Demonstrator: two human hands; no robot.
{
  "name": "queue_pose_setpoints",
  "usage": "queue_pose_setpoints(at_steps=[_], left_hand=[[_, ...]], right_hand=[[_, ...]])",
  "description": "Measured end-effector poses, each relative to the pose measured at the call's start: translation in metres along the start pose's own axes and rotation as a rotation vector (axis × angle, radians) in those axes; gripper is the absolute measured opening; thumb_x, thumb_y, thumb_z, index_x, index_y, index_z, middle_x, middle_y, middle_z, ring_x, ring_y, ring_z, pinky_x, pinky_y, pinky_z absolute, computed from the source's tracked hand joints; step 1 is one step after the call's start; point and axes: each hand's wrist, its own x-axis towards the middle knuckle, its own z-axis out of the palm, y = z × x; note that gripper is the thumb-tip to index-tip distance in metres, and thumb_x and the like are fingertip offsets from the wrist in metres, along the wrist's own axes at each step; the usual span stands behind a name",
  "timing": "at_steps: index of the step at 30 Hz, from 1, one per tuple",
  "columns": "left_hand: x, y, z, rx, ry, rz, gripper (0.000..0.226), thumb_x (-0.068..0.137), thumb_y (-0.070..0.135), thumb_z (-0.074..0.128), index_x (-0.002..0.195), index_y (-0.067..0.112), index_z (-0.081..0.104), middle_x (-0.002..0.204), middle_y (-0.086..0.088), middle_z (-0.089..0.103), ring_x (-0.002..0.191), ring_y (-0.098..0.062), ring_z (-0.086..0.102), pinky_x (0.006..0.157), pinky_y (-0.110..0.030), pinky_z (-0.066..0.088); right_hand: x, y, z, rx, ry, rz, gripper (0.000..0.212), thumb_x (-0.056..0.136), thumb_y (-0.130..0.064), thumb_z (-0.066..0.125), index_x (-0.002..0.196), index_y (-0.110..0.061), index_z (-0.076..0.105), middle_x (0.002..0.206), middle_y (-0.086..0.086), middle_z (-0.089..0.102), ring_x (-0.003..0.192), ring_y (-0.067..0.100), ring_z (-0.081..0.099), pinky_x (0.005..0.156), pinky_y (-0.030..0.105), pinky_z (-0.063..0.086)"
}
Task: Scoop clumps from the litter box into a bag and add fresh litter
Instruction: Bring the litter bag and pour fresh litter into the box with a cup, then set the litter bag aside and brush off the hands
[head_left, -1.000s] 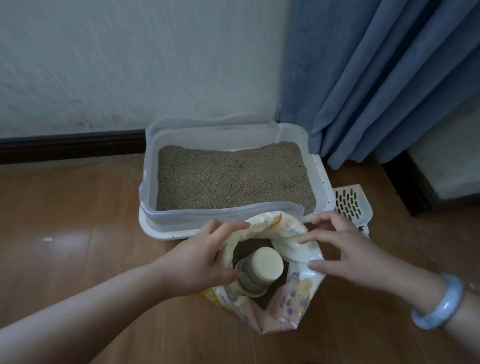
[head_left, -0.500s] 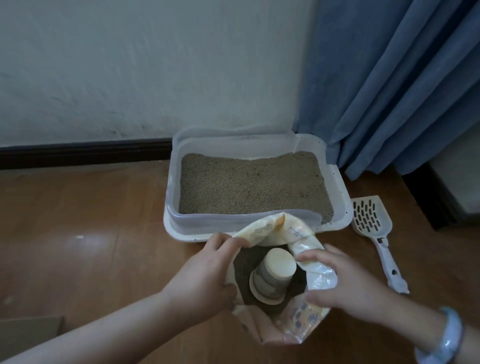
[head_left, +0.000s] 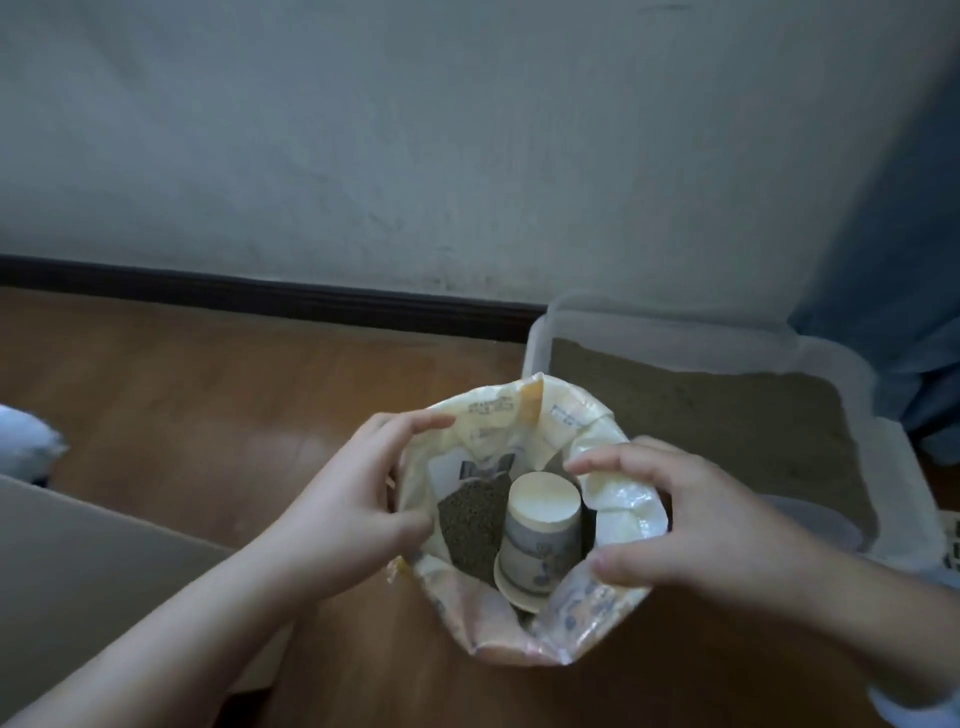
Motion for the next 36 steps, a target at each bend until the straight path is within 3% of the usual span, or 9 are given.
queue_pose_setpoints(at_steps=[5,8,15,18,21,24,29,33,36], left_hand=[[0.024,-0.018,-0.05,0.214,0.111,-0.111,0.071,0.074,0.002,0.066,0.129,0.04,0.044,0.114,0.015,0.043,0.071,-0.005,0.056,0.059,-0.024,0.053],[0.044,-0.033,-0.067,0.236,0.191,-0.158,0.073,0.074,-0.002,0.063,0.132,0.038,0.043,0.115,0.011,0.043,0.077,-0.009,0.057,0.058,-0.026,0.054],[0.086,-0.063,-0.087,0.271,0.382,-0.207,0.073,0.075,-0.01,0.051,0.133,0.034,0.048,0.114,0.01,0.043,0.1,-0.01,0.044,0.065,-0.014,0.04],[0.093,-0.067,-0.09,0.343,0.519,-0.207,0.072,0.073,-0.009,0.05,0.133,0.031,0.052,0.111,0.01,0.044,0.106,-0.013,0.046,0.077,-0.019,0.035],[0.105,-0.071,-0.091,0.361,0.625,-0.201,0.069,0.074,-0.005,0.05,0.133,0.029,0.052,0.118,0.004,0.049,0.111,-0.018,0.048,0.083,-0.023,0.036],[0.121,-0.083,-0.084,0.333,0.611,-0.218,0.07,0.075,-0.006,0.049,0.136,0.027,0.048,0.122,0.003,0.047,0.11,-0.017,0.048,0.083,-0.022,0.035],[0.136,-0.117,-0.058,0.179,0.514,-0.233,0.071,0.074,-0.008,0.052,0.136,0.026,0.05,0.11,0.011,0.04,0.106,-0.011,0.048,0.078,-0.011,0.031],[0.142,-0.124,-0.056,0.149,0.49,-0.236,0.072,0.077,0.001,0.061,0.139,0.032,0.044,0.114,0.012,0.037,0.1,-0.004,0.043,0.081,-0.017,0.036],[0.143,-0.123,-0.05,0.187,0.479,-0.245,0.073,0.078,0.016,0.069,0.141,0.035,0.038,0.122,0.007,0.036,0.112,-0.011,0.042,0.089,-0.024,0.037]], right_hand=[[0.066,-0.03,0.036,-0.006,-0.019,-0.066,0.058,0.064,-0.024,0.082,0.114,-0.043,0.058,0.114,-0.019,0.05,0.105,-0.002,0.049,0.084,0.013,0.042],[0.106,-0.039,0.049,0.006,-0.015,-0.061,0.062,0.065,-0.026,0.082,0.119,-0.042,0.055,0.12,-0.015,0.048,0.11,0.006,0.049,0.088,0.025,0.048],[0.169,-0.051,0.063,0.022,0.071,-0.066,0.065,0.067,-0.024,0.081,0.123,-0.039,0.052,0.121,-0.008,0.046,0.112,0.013,0.047,0.089,0.03,0.048],[0.191,-0.057,0.064,0.025,0.107,-0.088,0.067,0.063,-0.021,0.082,0.123,-0.037,0.055,0.123,-0.004,0.05,0.111,0.015,0.051,0.093,0.036,0.048],[0.215,-0.058,0.06,-0.008,0.149,-0.101,0.071,0.061,-0.02,0.081,0.125,-0.036,0.055,0.125,-0.003,0.054,0.11,0.016,0.054,0.09,0.031,0.048],[0.239,-0.047,0.055,-0.132,0.161,-0.071,0.074,0.064,-0.021,0.08,0.131,-0.033,0.05,0.127,-0.002,0.05,0.114,0.018,0.051,0.083,0.026,0.042],[0.257,-0.006,0.063,-0.356,0.179,0.032,0.07,0.072,-0.023,0.077,0.135,-0.03,0.046,0.129,0.004,0.044,0.115,0.024,0.048,0.08,0.024,0.036],[0.26,0.005,0.064,-0.36,0.174,0.009,0.067,0.077,-0.031,0.073,0.136,-0.032,0.042,0.133,0.003,0.04,0.113,0.022,0.05,0.08,0.027,0.039],[0.257,0.005,0.061,-0.308,0.136,-0.013,0.067,0.08,-0.038,0.069,0.139,-0.031,0.038,0.138,0.001,0.033,0.119,0.021,0.045,0.088,0.029,0.039]])
